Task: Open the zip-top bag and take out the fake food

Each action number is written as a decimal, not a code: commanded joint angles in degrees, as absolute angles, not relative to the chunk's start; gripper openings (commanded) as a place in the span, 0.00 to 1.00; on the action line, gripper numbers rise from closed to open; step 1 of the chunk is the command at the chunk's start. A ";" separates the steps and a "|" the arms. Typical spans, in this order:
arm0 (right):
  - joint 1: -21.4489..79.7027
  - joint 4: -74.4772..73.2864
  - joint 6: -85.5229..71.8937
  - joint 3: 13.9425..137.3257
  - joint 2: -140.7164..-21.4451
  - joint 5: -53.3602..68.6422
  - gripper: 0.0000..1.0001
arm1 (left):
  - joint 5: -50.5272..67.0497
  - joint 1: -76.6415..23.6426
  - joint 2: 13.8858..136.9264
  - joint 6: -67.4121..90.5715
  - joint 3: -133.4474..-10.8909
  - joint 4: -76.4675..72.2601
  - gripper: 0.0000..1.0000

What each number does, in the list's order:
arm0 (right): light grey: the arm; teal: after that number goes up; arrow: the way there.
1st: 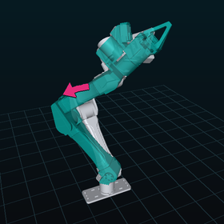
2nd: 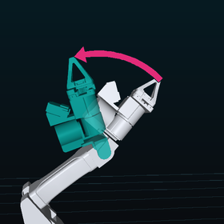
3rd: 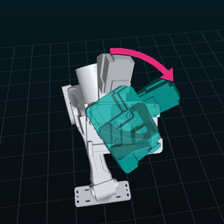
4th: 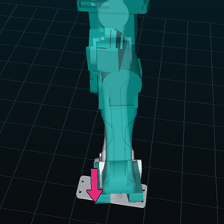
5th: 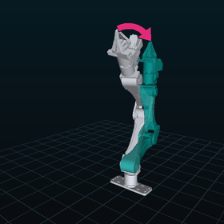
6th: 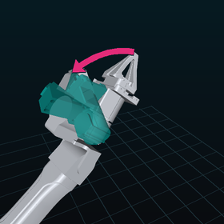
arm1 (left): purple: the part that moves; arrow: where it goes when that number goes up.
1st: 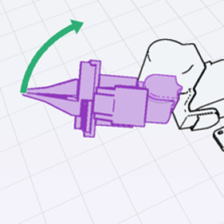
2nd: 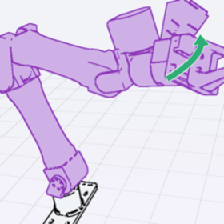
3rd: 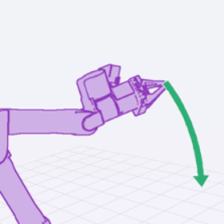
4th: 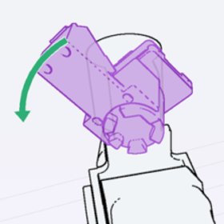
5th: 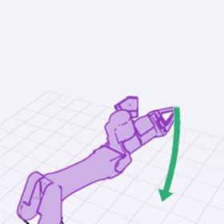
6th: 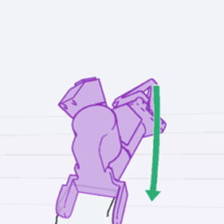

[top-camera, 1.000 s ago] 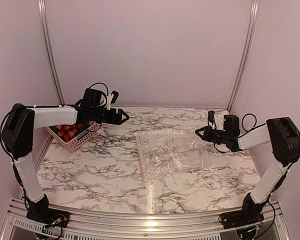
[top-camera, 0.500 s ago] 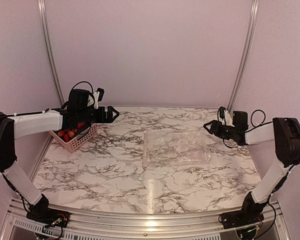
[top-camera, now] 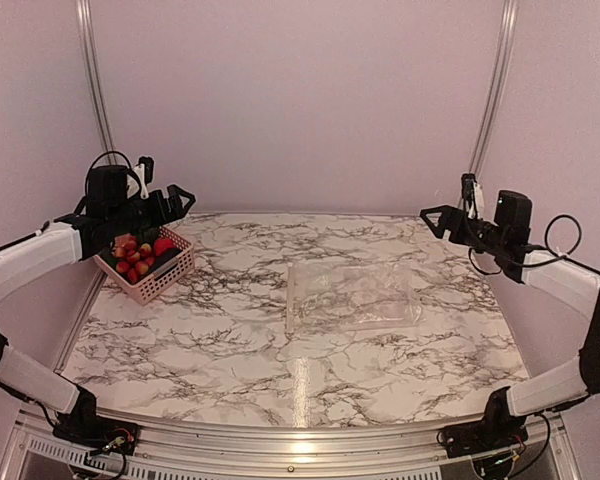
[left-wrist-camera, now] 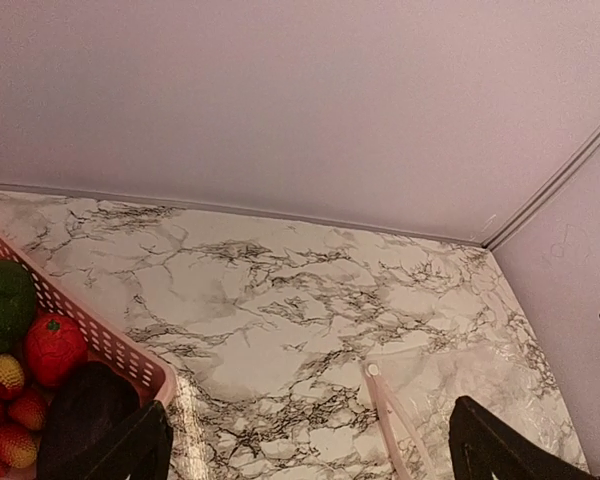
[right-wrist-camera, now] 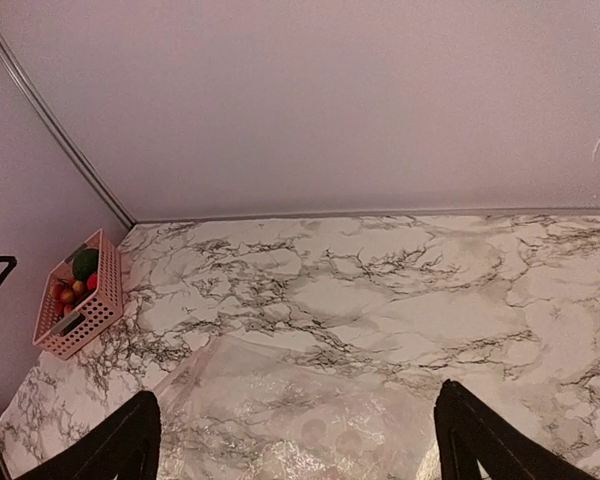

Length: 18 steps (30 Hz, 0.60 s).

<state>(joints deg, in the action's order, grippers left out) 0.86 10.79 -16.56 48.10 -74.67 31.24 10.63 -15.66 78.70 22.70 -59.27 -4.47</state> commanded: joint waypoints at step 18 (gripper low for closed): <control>21.99 6.56 -18.43 31.14 -53.01 23.06 0.94 | 4.28 -25.60 67.63 26.20 -41.12 -1.91 0.99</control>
<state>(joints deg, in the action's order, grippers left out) 19.53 4.84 -16.58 34.17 -54.94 26.81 7.66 -22.17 67.92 26.57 -43.00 -1.96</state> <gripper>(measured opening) 0.938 0.989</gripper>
